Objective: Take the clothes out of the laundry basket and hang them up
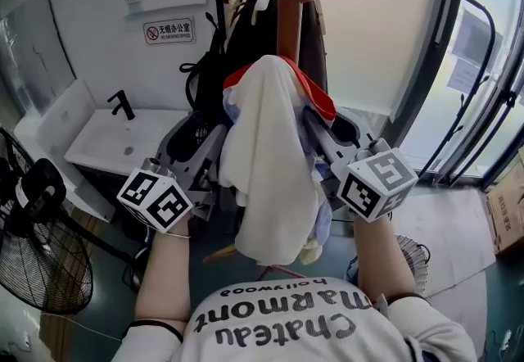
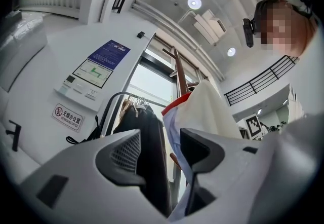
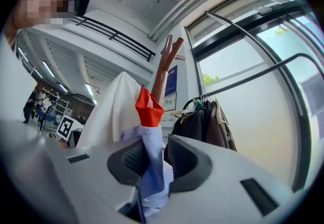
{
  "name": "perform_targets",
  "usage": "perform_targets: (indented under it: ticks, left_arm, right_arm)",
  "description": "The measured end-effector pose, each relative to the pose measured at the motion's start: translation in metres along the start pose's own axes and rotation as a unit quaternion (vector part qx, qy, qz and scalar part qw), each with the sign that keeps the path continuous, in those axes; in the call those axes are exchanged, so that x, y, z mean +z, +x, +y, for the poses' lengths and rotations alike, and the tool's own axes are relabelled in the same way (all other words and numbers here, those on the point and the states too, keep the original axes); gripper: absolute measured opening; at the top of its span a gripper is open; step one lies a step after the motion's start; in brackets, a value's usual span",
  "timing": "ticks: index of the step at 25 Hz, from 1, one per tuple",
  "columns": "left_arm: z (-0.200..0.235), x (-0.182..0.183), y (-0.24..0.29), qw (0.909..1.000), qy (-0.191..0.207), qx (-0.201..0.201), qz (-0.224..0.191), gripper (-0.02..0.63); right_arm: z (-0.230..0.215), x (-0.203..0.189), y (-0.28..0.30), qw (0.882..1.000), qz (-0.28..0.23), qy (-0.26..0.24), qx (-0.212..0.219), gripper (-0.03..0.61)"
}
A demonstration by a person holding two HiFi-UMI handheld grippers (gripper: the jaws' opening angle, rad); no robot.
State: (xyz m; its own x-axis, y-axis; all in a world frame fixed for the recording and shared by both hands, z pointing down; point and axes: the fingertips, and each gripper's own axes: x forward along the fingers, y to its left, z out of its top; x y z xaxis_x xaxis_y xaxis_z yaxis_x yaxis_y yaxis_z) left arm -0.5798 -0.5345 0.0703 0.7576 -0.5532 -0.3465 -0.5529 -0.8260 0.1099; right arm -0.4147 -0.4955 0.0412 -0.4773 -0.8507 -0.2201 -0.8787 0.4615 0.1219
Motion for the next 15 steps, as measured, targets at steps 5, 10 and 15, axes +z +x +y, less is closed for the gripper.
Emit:
perform_targets:
  ticks: [5, 10, 15]
  left_arm:
    - [-0.011, 0.013, -0.011, 0.9999, 0.012, -0.003, -0.005, 0.116]
    - [-0.042, 0.033, -0.017, 0.9997, 0.01, -0.016, -0.017, 0.024]
    - [-0.081, 0.033, -0.024, 0.9995, 0.003, -0.029, -0.011, 0.014]
  right_arm:
    - [-0.001, 0.001, -0.015, 0.999, 0.005, -0.001, -0.032, 0.104]
    - [-0.002, -0.006, -0.038, 0.998, 0.023, 0.007, -0.059, 0.127]
    - [-0.003, -0.017, -0.064, 0.996, 0.03, 0.034, -0.076, 0.142]
